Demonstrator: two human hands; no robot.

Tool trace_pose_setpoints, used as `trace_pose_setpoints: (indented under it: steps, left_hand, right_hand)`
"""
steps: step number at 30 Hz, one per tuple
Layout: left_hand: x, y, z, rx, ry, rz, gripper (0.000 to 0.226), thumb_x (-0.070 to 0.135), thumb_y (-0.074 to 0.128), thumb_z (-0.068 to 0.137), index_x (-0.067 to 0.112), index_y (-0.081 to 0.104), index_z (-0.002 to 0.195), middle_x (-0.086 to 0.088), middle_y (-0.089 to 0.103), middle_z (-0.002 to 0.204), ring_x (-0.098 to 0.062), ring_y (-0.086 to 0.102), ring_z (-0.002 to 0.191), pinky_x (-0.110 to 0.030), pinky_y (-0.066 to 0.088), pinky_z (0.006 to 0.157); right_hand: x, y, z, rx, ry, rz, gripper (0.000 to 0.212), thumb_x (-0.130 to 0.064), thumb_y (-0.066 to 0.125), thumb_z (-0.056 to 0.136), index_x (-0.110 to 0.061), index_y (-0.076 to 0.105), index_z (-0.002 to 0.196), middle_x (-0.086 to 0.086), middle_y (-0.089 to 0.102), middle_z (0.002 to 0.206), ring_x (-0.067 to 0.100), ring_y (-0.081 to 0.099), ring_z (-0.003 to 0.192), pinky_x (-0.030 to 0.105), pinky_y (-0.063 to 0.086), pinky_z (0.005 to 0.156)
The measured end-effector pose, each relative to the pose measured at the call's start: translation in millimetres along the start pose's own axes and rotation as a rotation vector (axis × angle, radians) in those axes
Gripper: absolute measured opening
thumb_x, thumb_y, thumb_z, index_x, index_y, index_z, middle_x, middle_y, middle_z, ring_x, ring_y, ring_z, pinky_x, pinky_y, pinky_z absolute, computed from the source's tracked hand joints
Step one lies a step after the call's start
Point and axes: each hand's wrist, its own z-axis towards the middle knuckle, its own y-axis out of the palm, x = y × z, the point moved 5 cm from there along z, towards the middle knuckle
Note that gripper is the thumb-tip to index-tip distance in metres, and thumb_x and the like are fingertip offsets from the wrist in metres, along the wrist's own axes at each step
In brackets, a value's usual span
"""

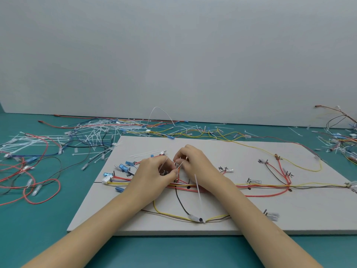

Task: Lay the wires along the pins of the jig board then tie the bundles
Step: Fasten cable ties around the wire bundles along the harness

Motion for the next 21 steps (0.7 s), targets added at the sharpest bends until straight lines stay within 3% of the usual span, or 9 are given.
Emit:
trace_pose_setpoints:
  steps: [7,12,16,18,21]
  left_hand:
    - [-1,-1,0,0.003,-0.010,0.029,0.010,0.015,0.070,0.082,0.021,0.069,0.074,0.006,0.067,0.068,-0.014,0.060,0.069,-0.038,0.051,0.068]
    - [-3,-1,1,-0.005,-0.026,0.040,0.013,0.014,0.068,0.084,0.024,0.069,0.074,0.009,0.067,0.068,-0.010,0.061,0.069,-0.033,0.052,0.067]
    - [-4,-1,2,-0.022,-0.031,0.033,0.014,0.014,0.069,0.085,0.024,0.068,0.075,0.008,0.068,0.069,-0.008,0.062,0.068,-0.028,0.051,0.066]
    - [-3,0,1,-0.026,-0.029,0.020,0.014,0.014,0.069,0.085,0.024,0.068,0.075,0.010,0.068,0.070,-0.007,0.062,0.067,-0.025,0.050,0.065]
    - [-2,1,1,-0.035,-0.031,0.001,0.012,0.014,0.069,0.085,0.023,0.068,0.076,0.013,0.068,0.071,-0.007,0.060,0.065,-0.024,0.049,0.064]
  right_hand:
    - [-5,0,11,-0.112,0.051,0.019,0.020,0.002,0.055,0.089,-0.004,0.073,0.096,0.009,0.061,0.097,0.014,0.048,0.086,0.022,0.032,0.070]
    - [-9,-1,8,-0.141,0.128,0.045,0.041,0.007,0.040,0.080,-0.010,0.075,0.092,0.011,0.069,0.099,0.018,0.055,0.087,0.023,0.041,0.065]
    - [-5,-10,0,-0.069,0.144,0.274,0.032,-0.006,0.038,0.089,-0.012,0.070,0.091,0.005,0.066,0.097,0.016,0.054,0.084,0.028,0.043,0.074]
    - [0,-15,-6,0.012,0.129,0.248,0.024,-0.020,0.044,0.093,-0.017,0.062,0.077,0.001,0.059,0.089,0.016,0.052,0.085,0.030,0.038,0.071]
    - [3,-15,-14,-0.017,0.097,0.163,0.035,-0.037,0.053,0.092,-0.019,0.046,0.064,-0.006,0.047,0.065,0.012,0.044,0.064,0.030,0.035,0.060]
